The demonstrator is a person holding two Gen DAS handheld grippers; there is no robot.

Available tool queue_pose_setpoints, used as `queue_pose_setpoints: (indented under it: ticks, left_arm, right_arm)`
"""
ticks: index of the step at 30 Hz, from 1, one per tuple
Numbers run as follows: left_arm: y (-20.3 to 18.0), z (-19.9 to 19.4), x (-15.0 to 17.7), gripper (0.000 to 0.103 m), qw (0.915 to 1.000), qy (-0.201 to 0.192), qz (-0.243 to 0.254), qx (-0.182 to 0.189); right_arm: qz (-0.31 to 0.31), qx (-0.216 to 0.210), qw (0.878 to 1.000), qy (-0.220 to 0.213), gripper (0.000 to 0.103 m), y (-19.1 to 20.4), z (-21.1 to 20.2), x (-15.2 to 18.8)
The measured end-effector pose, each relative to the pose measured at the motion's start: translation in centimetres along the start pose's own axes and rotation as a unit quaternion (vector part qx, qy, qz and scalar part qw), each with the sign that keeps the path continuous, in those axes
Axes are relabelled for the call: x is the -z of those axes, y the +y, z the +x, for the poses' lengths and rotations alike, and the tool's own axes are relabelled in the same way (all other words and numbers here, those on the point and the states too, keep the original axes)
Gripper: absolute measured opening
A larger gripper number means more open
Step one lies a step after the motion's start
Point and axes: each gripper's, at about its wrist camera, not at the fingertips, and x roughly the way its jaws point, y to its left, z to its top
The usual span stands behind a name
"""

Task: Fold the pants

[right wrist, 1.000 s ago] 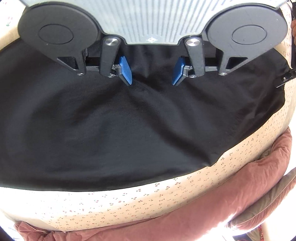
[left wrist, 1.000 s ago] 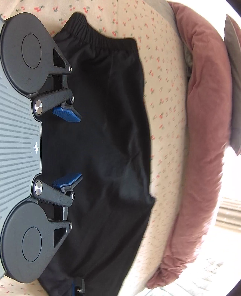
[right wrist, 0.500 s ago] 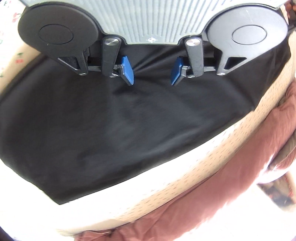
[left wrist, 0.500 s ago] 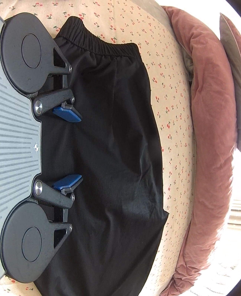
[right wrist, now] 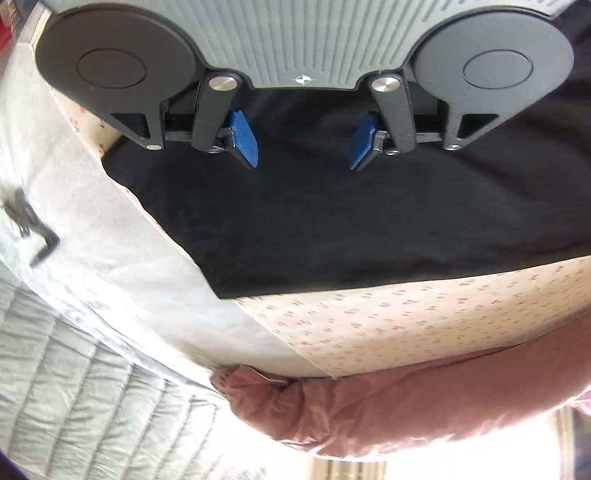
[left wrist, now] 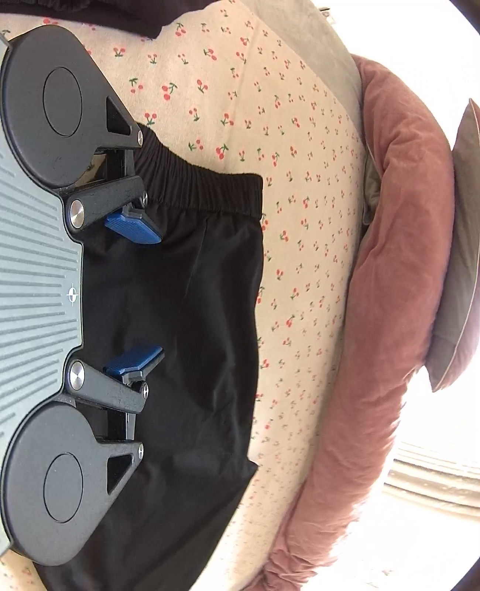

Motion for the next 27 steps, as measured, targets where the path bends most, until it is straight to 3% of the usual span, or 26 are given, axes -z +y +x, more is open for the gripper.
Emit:
queue_pose_setpoints:
  ticks: [2, 4, 7, 9, 11, 12, 14, 16, 18, 19, 21, 22, 23, 27]
  left_arm:
    - [1.1, -0.9, -0.3, 0.061, 0.9993, 0.008, -0.033, 0.013]
    - [2.1, -1.4, -0.1, 0.061, 0.9964, 0.029, -0.076, 0.025]
    - [2.3, -2.2, 1.0, 0.061, 0.989, 0.074, -0.12, 0.044]
    - [2.0, -3.1, 1.6, 0.061, 0.9888, 0.078, -0.119, 0.047]
    - [2.2, -4.2, 2.2, 0.061, 0.9888, 0.065, -0.128, 0.043]
    - [2.4, -4.5, 2.5, 0.061, 0.9881, 0.06, -0.134, 0.045]
    - [2.9, -4.6, 3.1, 0.06, 0.9868, 0.062, -0.143, 0.045]
    - [3.4, -4.2, 3.8, 0.057, 0.9856, 0.071, -0.149, 0.039]
    - [3.8, -3.8, 4.3, 0.054, 0.9837, 0.08, -0.155, 0.043]
    - [3.9, -3.5, 4.5, 0.047, 0.983, 0.085, -0.156, 0.047]
    - [3.8, -2.9, 4.5, 0.044, 0.9842, 0.083, -0.149, 0.045]
    - [3.8, -2.7, 4.4, 0.04, 0.9857, 0.076, -0.145, 0.04]
    - [3.7, -2.3, 4.2, 0.027, 0.9872, 0.071, -0.139, 0.036]
    - [3.6, -1.3, 3.6, 0.006, 0.9909, 0.054, -0.123, 0.014]
  right_arm:
    - [-0.076, -0.064, 0.995, -0.022, 0.055, 4.3, -2.7, 0.2]
    - [-0.152, -0.14, 0.978, -0.041, 0.058, 8.3, -5.9, 1.1]
    - [-0.247, -0.256, 0.933, -0.054, 0.058, 14.9, -10.0, 3.1]
    - [-0.307, -0.312, 0.897, -0.064, 0.057, 18.7, -12.5, 5.1]
    - [-0.358, -0.346, 0.864, -0.074, 0.057, 21.7, -14.0, 6.9]
    - [-0.377, -0.348, 0.855, -0.075, 0.056, 23.0, -14.4, 7.5]
    - [-0.395, -0.338, 0.851, -0.066, 0.054, 25.0, -14.1, 8.1]
    - [-0.398, -0.332, 0.854, -0.052, 0.046, 26.3, -13.1, 7.5]
    - [-0.398, -0.336, 0.852, -0.045, 0.029, 27.1, -13.0, 7.7]
    - [-0.397, -0.34, 0.851, -0.043, 0.026, 27.3, -12.9, 7.7]
    - [-0.395, -0.346, 0.85, -0.043, 0.02, 27.7, -12.8, 7.7]
    - [-0.395, -0.348, 0.849, -0.042, 0.019, 27.9, -12.8, 7.7]
    - [-0.396, -0.348, 0.849, -0.041, 0.017, 28.6, -12.7, 8.1]
    - [-0.39, -0.328, 0.859, -0.043, 0.006, 30.4, -11.7, 8.4]
